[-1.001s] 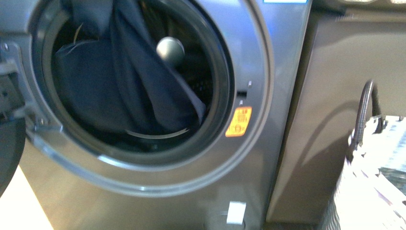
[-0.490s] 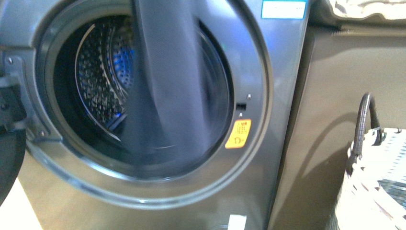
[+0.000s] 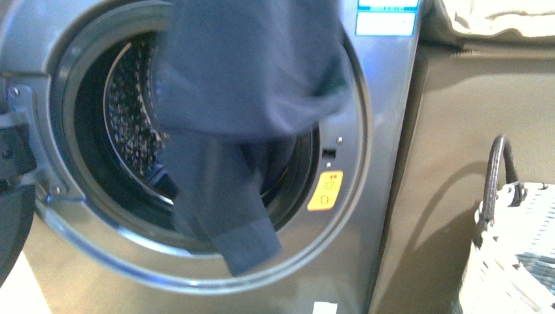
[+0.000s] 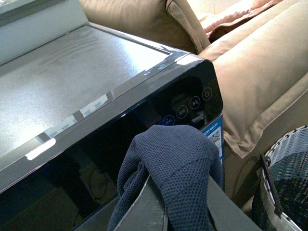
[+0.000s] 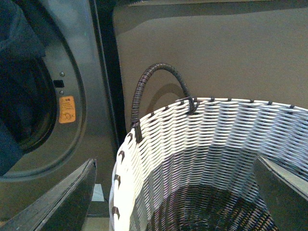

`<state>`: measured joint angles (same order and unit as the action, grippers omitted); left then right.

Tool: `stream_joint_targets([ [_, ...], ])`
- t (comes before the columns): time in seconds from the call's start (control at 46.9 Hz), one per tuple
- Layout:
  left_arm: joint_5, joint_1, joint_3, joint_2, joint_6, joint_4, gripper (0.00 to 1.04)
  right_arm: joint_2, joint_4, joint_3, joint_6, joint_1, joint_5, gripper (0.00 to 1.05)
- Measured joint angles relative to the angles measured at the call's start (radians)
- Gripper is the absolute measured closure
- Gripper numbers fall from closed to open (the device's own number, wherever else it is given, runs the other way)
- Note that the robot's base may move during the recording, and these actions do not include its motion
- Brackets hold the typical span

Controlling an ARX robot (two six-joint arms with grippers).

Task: Collect clothes from washing machine

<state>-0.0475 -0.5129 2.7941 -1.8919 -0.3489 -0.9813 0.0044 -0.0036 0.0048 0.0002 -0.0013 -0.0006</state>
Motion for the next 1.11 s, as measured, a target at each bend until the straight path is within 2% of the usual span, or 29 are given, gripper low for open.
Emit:
stream_joint_targets([
  [0.724, 0.031, -0.037, 0.085, -0.049, 0.000, -0.040, 0.98, 0.000, 0.002, 0.000, 0.001, -0.001, -0.008, 0.08],
  [0.746, 0.034, -0.039, 0.085, -0.049, 0.000, -0.040, 0.98, 0.014, 0.053, -0.003, 0.058, -0.029, -0.101, 0.08],
  [0.788, 0.038, -0.040, 0.085, -0.049, 0.000, -0.040, 0.98, 0.064, 0.242, -0.003, 0.204, -0.120, -0.353, 0.08],
  [0.895, 0.042, -0.048, 0.086, -0.050, 0.000, -0.040, 0.98, 0.135, 0.422, 0.007, 0.446, -0.176, -0.590, 0.08],
  [0.98, 0.048, -0.049, 0.087, -0.051, 0.000, -0.040, 0.98, 0.269, 0.533, 0.061, 0.532, -0.143, -0.631, 0.08],
  [1.108, 0.052, -0.053, 0.087, -0.051, -0.002, -0.040, 0.98, 0.444, 0.643, 0.159, 0.523, -0.064, -0.616, 0.08],
])
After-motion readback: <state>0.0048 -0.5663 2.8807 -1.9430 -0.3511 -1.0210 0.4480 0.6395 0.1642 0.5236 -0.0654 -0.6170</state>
